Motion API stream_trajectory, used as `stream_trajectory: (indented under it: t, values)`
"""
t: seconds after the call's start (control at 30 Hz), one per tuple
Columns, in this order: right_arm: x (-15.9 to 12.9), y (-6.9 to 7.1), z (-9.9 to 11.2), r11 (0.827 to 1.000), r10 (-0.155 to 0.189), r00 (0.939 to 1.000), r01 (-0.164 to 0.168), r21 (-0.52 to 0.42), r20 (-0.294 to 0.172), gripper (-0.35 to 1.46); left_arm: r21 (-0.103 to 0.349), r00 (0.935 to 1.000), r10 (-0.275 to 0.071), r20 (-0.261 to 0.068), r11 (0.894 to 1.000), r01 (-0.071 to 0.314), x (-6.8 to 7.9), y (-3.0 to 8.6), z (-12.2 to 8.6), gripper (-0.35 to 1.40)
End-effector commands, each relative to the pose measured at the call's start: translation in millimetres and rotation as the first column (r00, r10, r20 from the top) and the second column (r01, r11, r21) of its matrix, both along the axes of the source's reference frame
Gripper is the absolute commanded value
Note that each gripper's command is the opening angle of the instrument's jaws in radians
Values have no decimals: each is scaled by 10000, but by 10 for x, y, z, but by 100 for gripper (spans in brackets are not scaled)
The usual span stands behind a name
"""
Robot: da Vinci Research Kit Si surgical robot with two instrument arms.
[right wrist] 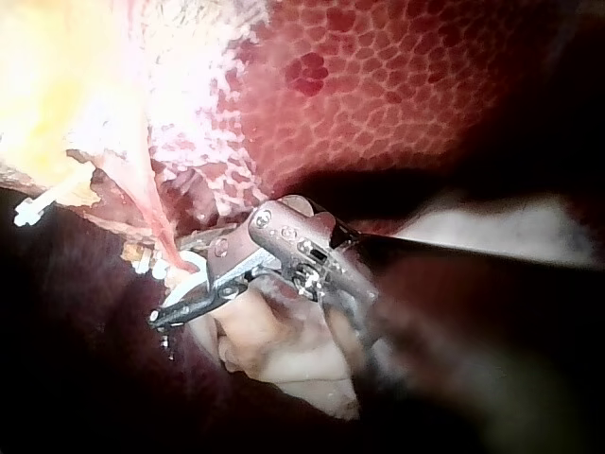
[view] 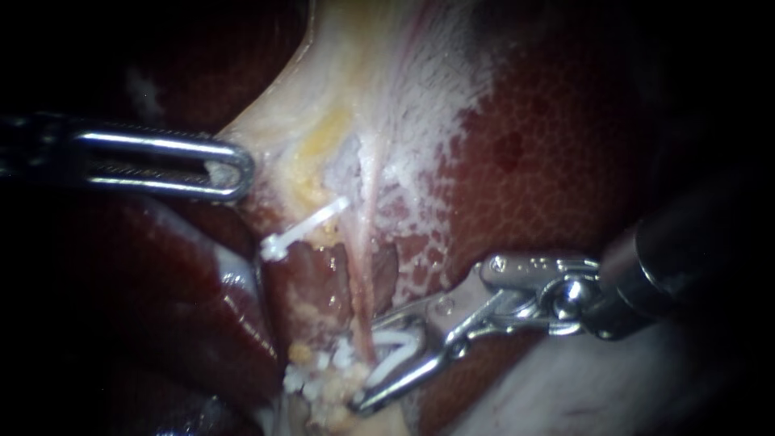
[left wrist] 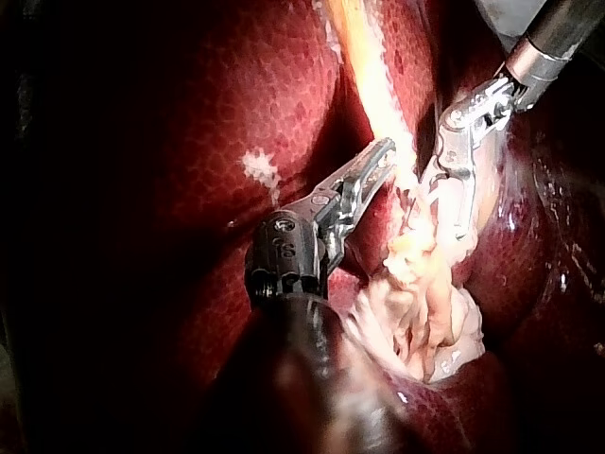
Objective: Clipping first clip right tube
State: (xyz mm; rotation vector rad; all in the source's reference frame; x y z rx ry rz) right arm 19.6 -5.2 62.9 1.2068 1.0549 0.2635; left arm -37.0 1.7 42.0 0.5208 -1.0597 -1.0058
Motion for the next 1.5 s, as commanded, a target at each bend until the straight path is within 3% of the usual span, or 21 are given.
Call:
stream_trajectory:
  t: [0.03,0.53,0.6,0.7,0.8,1.5]
  values:
    - [0,0,0,9999,-40,10000,40,108,-22,44,1,10000,-8,-8,10000,8,0,0,0,-35]
    - [6,7,7,9998,118,9999,-120,186,77,36,0,10000,-7,-7,10000,7,0,0,0,-35]
    - [5,11,10,9993,165,9997,-171,329,197,28,-1,10000,-7,-8,10000,7,0,0,1,-35]
    - [3,18,17,9993,158,9997,-164,330,193,-15,-3,10000,-5,-7,10000,5,0,0,2,-35]
    - [-1,24,24,9993,147,9997,-153,328,187,-35,-6,10000,-5,-7,10000,5,0,0,3,-35]
    - [-7,18,32,9990,102,9990,-122,436,446,-35,-8,10000,-5,-9,10000,5,0,0,3,-35]
